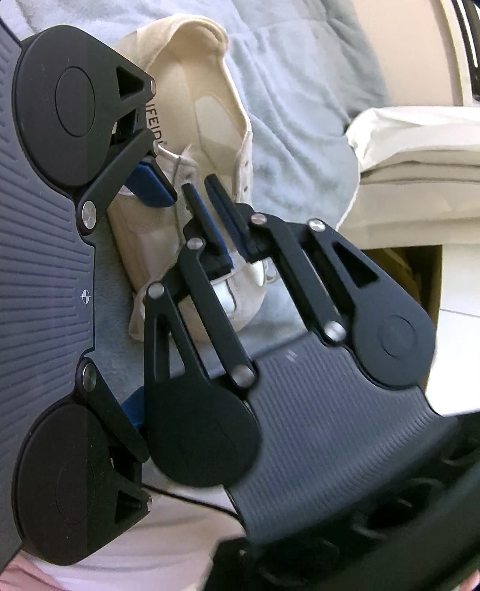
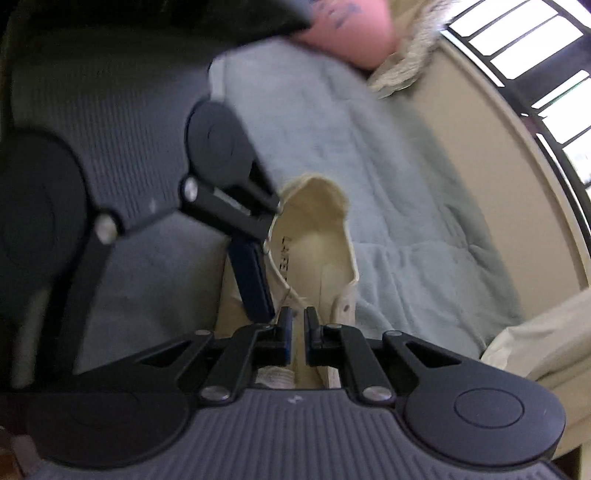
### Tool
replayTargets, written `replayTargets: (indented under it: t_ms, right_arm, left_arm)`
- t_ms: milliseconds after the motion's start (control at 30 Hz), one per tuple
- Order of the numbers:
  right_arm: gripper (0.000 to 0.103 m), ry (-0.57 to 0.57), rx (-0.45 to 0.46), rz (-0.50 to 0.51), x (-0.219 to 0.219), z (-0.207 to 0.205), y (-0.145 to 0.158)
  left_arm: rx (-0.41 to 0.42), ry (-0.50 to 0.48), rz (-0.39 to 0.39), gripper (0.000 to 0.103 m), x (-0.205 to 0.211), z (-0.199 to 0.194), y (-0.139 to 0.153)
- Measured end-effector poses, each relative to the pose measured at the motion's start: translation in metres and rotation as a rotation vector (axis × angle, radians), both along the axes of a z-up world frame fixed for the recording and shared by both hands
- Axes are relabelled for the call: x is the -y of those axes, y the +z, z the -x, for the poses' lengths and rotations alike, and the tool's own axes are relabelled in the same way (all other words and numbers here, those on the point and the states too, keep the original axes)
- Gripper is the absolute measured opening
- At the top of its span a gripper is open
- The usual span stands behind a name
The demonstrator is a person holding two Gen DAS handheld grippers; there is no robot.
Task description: Lace up shoes with both hands
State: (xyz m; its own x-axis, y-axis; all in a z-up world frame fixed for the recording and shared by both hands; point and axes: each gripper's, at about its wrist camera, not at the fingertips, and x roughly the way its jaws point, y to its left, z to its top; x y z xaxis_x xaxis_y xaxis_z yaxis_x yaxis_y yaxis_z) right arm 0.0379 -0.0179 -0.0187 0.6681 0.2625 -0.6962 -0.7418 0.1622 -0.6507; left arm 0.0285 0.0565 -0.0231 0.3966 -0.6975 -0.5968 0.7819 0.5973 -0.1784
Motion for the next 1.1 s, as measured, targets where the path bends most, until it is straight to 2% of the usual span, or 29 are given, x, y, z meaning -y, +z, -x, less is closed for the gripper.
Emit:
replayTargets:
  t_ms: [67,167,267,433,633,700,833,1000,1100]
  right_arm:
    - [0.005,0.025,0.055,0.096,0.001,-0.001,-0.009]
    - [0.006,0.016,0.010,0.200,0.006,-0.008,-0.017]
    - [0.006,0.035,0.029,0.271,0.005,-0.010,-0.027]
    - [0.006,0.013,0.058,0.312,0.000,-0.017,-0.042]
    - [0.006,-0.001,0.051,0.315,-0.006,-0.013,-0.043]
    - [0.003,-0.005,0.038,0.258,0.000,-0.017,-0.041]
    - [0.001,-0.078,0.009,0.016,0.024,-0.024,-0.027]
    - [0.001,-0.269,-0.146,-0.312,0.051,-0.041,-0.001]
    - [0.002,-0.362,-0.252,-0.462,0.066,-0.057,0.010]
  left_arm:
    - [-0.002,0.001,0.011,0.103,-0.001,-0.001,0.000]
    - [-0.010,0.005,0.021,0.103,-0.002,-0.003,0.001]
    - [0.002,0.004,0.006,0.103,0.000,-0.003,0.002]
    - [0.030,-0.002,-0.021,0.103,0.004,0.003,0.000]
    - [0.041,0.001,-0.018,0.103,0.003,0.005,0.000]
    - [0.037,0.007,-0.011,0.103,0.002,0.004,0.000]
    - [0.026,0.013,0.005,0.103,-0.001,0.003,0.000]
    - [0.010,0.013,0.017,0.103,-0.003,0.003,0.000]
    - [0.003,0.015,0.024,0.103,-0.005,0.003,-0.001]
